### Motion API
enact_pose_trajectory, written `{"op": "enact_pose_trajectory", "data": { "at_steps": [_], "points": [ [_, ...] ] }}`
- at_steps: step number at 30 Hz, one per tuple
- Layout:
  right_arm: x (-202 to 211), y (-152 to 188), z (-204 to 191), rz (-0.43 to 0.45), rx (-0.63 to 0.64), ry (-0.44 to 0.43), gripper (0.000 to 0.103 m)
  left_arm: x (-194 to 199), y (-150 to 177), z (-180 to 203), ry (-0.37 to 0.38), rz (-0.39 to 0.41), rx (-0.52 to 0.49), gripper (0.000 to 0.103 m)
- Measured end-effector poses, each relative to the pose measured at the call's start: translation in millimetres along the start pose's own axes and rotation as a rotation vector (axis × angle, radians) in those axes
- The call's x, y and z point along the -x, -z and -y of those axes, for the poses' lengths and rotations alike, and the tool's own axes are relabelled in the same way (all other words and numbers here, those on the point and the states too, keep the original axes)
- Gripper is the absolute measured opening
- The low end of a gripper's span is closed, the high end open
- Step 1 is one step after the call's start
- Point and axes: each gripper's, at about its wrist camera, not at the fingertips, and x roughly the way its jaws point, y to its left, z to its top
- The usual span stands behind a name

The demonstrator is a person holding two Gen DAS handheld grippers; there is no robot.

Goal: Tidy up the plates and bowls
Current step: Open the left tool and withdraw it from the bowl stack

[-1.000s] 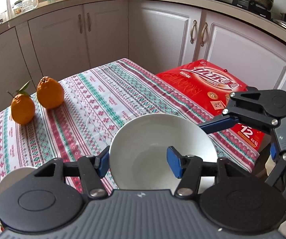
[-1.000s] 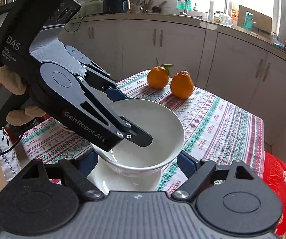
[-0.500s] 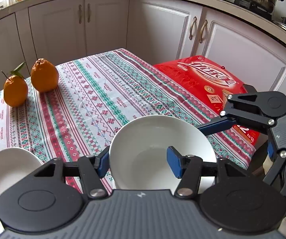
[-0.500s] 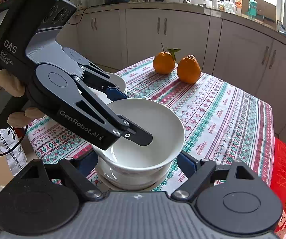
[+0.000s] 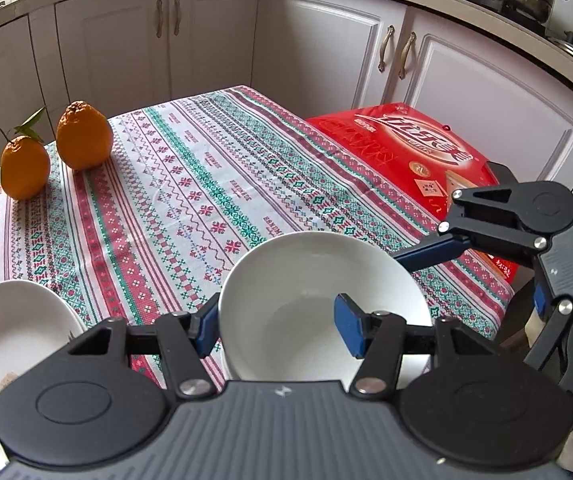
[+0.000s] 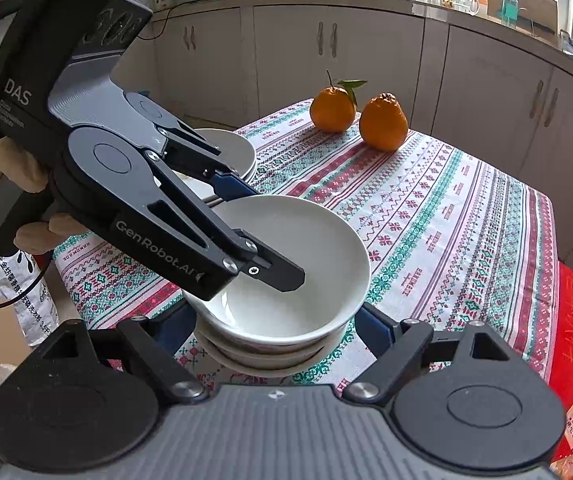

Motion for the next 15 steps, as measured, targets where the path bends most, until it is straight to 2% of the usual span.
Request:
{"op": "enact_pose_trajectory", "data": {
  "at_steps": [3, 5, 8, 11, 15],
  "points": [
    [-3, 2, 0, -0.009, -0.005, -0.009, 0.091, 0, 1, 0, 0.001, 0.001, -0.005, 0.063],
    [-3, 2, -1, 0.004, 0.006, 0.004, 0.103, 2, 2, 0, 0.013, 0.004, -0.005, 0.065],
    [4, -1, -3, 0.031, 0.017, -0.009, 0.103, 7, 2, -1, -0.003, 0.020, -0.013, 0.075],
    [9, -2, -5, 0.041, 0.039, -0.003, 0.103, 18, 3, -4, -0.009, 0.050, -0.019, 0.079],
    [12, 2, -5, 0.035, 0.057, 0.004, 0.103, 40, 10, -6, -0.044, 0.119, -0.048, 0.091]
  ]
}}
